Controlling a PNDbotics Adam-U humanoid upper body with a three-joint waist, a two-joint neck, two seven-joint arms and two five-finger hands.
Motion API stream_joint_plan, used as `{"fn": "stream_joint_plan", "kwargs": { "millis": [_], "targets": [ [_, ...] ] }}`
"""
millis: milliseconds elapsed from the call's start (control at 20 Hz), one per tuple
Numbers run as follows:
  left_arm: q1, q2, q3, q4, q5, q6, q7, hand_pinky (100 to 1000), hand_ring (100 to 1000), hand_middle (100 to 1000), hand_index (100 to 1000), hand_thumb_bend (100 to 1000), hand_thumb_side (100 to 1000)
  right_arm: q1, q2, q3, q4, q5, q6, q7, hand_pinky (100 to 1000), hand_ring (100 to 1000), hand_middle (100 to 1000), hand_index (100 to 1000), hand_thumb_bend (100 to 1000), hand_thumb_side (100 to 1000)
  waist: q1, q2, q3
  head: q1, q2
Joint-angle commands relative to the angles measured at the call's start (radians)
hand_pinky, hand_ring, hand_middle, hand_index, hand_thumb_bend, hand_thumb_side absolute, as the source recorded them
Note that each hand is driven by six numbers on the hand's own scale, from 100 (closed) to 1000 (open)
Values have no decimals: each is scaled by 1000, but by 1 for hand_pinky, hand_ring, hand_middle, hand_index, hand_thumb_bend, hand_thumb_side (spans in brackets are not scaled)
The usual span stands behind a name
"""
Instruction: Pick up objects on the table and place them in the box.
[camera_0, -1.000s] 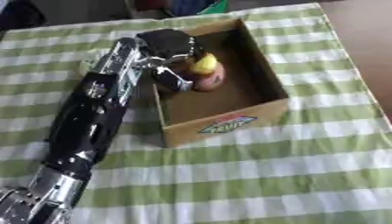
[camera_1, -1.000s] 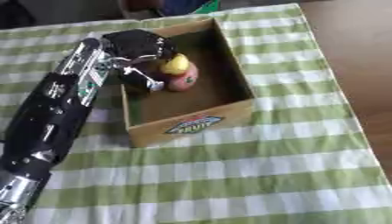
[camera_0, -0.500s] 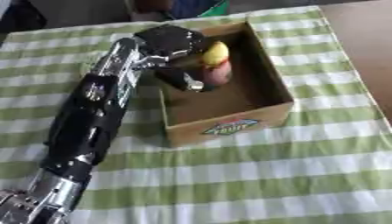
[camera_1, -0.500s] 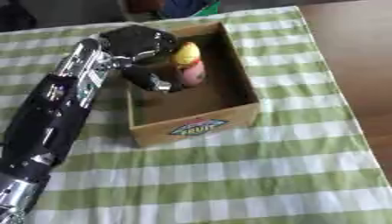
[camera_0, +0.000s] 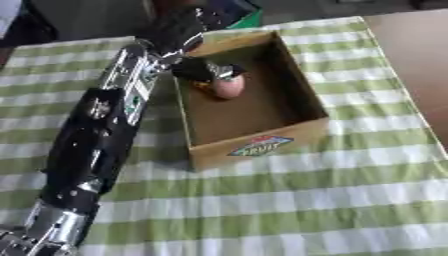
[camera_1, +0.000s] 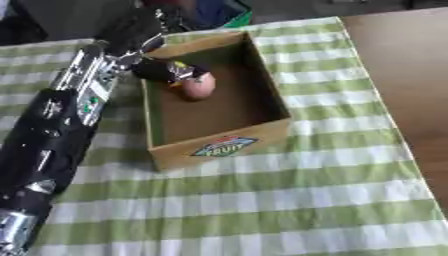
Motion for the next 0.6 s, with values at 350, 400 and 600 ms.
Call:
{"fn": "stream_joint_plan", "kwargs": {
  "millis": [350, 400, 600],
  "targets": [
    [26, 150, 39, -95, 239, -1, -77, 583, 827, 798, 902, 520, 1000, 17, -24, -14, -20, 11, 2, -10, 815, 706, 468, 831, 100, 771, 0, -37, 34, -48, 1],
    [26, 166, 47, -98, 271, -2, -107, 585, 828, 798, 905, 522, 1000, 19, -24, -14, -20, 12, 3, -10, 816, 707, 468, 831, 100, 770, 0, -38, 36, -54, 4],
    [26, 229, 74, -95, 344, 1, -212, 586, 831, 803, 910, 539, 1000, 23, -27, -15, -20, 15, 4, -9, 815, 707, 468, 831, 100, 775, -1, -39, 42, -72, 12]
  ]
}}
